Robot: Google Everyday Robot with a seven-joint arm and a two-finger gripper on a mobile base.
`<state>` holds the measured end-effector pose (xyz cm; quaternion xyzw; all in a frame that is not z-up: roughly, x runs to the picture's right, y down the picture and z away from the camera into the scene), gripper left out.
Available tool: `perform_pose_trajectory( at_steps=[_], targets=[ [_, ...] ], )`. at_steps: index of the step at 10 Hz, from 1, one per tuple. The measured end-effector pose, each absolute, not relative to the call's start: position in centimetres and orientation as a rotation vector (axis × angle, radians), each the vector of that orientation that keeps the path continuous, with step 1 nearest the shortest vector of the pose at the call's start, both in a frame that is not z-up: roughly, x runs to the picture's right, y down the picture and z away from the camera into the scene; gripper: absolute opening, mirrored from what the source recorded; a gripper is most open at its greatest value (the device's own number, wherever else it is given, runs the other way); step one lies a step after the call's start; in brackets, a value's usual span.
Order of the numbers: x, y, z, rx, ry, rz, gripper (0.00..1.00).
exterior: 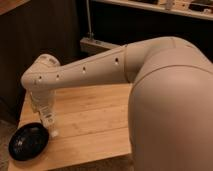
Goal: Place the bottle in the ceramic bowl
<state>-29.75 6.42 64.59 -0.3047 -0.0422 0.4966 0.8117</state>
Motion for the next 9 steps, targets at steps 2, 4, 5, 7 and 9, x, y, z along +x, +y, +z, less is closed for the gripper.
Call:
perform_pose_trajectory(
  at_steps=[2, 4, 5, 7, 9],
  targets=[
    [-33.3, 5.3, 64.5, -0.673, -0.157, 1.005, 0.00],
    [-38.2, 4.5, 64.2, -0.705, -0.243, 0.933, 0.00],
    [-40.1, 4.4, 64.1, -0.734, -0.296, 0.900, 0.00],
    [-43.1, 5.1, 64.6, -0.793, -0.380, 0.830, 0.00],
    [-45.6, 6.9, 66.0, -0.846, -0.422, 0.759, 0.00]
  ],
)
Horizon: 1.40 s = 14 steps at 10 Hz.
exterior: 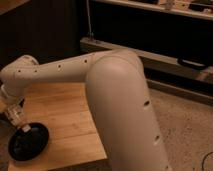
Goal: Place the bottle in the ceramic bowl
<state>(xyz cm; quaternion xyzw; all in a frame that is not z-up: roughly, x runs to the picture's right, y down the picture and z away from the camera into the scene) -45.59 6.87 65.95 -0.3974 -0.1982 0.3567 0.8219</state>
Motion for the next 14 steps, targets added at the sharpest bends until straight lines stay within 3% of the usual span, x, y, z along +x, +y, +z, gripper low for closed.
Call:
perform_pose_trajectory(
  at_steps=[7, 11, 14],
  targets=[
    [-44.1, 13.8, 69.2, -0.964, -0.357, 0.613, 0.03],
    [-41.0, 18.4, 72.4, -1.035, -0.226, 0.563, 0.42],
    [-39.0, 19.7, 72.7, -1.067, -0.169, 0.543, 0.69]
  ],
)
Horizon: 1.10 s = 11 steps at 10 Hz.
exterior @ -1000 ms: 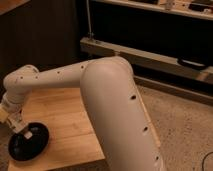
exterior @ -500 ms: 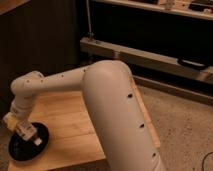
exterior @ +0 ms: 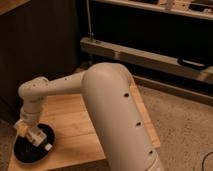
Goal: Place the bottle in the ceramic bowl
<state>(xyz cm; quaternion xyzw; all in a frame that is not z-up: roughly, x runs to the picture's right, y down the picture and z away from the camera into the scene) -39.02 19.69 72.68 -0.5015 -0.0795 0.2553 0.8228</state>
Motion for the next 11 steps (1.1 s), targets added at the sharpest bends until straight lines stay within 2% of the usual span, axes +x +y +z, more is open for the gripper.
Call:
perform_pose_trajectory(
  at_steps=[1, 11],
  targets=[
    [-38.86, 19.58, 72.63, -1.072, -0.171, 0.547, 0.71],
    [-38.96, 19.59, 72.60, -1.072, -0.173, 0.547, 0.71]
  ],
)
